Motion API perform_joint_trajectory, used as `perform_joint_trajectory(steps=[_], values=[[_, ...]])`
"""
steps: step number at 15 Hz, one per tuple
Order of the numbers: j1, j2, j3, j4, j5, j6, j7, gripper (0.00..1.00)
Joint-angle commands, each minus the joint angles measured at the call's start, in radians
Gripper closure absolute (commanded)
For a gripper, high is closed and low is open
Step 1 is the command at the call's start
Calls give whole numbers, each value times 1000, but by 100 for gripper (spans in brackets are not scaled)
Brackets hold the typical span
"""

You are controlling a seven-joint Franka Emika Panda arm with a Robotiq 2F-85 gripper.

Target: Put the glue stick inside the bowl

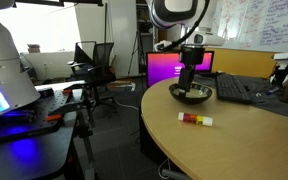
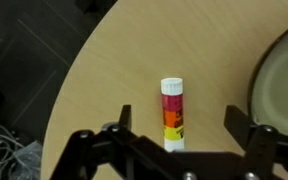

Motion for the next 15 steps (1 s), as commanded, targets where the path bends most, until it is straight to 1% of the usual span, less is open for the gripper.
perform_joint_trajectory(steps=[1, 3, 4, 5, 6, 7, 8, 9, 12, 14, 15], values=[[-45, 110, 24, 143, 78, -90, -98, 0], [-57, 170, 20, 213, 88, -109, -117, 0], [-61, 203, 17, 251, 87, -114, -119, 2], [-60, 227, 12, 284, 83, -134, -114, 5], [-69, 252, 18, 315, 86, -147, -125, 10], [-67, 276, 15, 345, 83, -159, -118, 29], [-67, 297, 14, 372, 82, -169, -114, 30], [-70, 314, 16, 393, 82, -173, -120, 36], [-68, 346, 6, 439, 78, -173, -111, 62], [-72, 340, -1, 447, 80, -171, -104, 75], [-73, 333, -6, 448, 80, -169, -100, 84]])
